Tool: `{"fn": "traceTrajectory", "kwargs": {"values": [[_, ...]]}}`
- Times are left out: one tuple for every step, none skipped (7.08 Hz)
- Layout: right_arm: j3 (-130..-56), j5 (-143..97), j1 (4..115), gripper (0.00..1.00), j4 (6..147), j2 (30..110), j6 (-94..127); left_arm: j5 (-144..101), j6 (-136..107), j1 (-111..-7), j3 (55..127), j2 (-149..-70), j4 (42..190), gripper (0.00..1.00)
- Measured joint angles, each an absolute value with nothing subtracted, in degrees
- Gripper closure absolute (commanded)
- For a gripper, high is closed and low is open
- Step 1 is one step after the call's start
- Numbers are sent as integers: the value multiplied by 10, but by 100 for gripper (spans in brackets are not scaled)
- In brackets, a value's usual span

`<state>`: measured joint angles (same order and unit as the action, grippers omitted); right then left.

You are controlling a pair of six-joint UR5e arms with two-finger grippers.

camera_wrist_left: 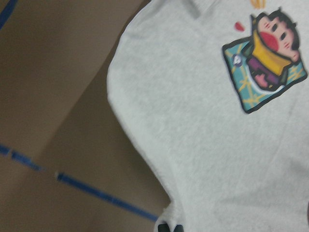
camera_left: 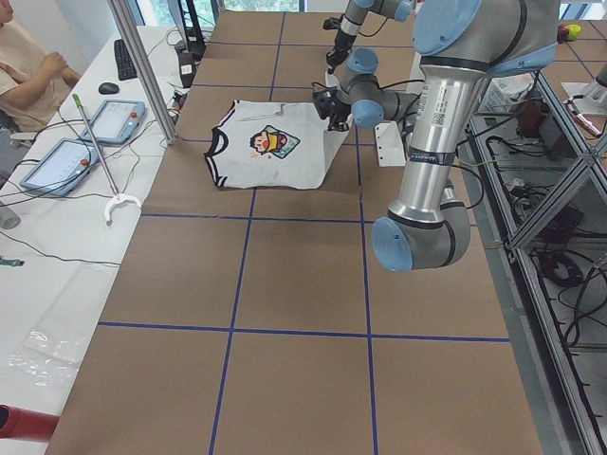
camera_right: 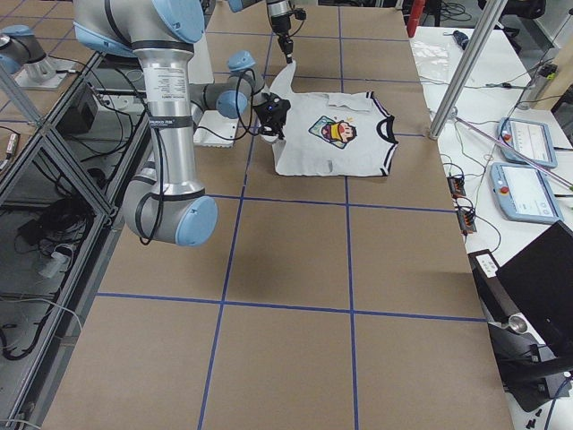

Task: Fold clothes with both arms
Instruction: 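Lift the hem with both grippers and fold it up onto the collar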

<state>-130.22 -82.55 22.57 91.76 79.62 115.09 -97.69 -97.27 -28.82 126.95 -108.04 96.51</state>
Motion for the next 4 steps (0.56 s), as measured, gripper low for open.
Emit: {"fn": "traceTrajectory", "kwargs": {"values": [[-1229, -842, 284, 100, 917, 740, 1090, -967, -917, -329, 1214, -1103, 970, 100], [-1153, -873, 338, 100, 904, 693, 1043, -949, -875, -358, 1164, -1114, 993, 100], [-1074, -899, 381, 100, 860, 661, 1015, -938, -851, -379, 1109, -1121, 1043, 100], [-988, -911, 410, 100, 791, 634, 1004, -934, -841, -396, 1049, -1134, 1098, 100]]}}
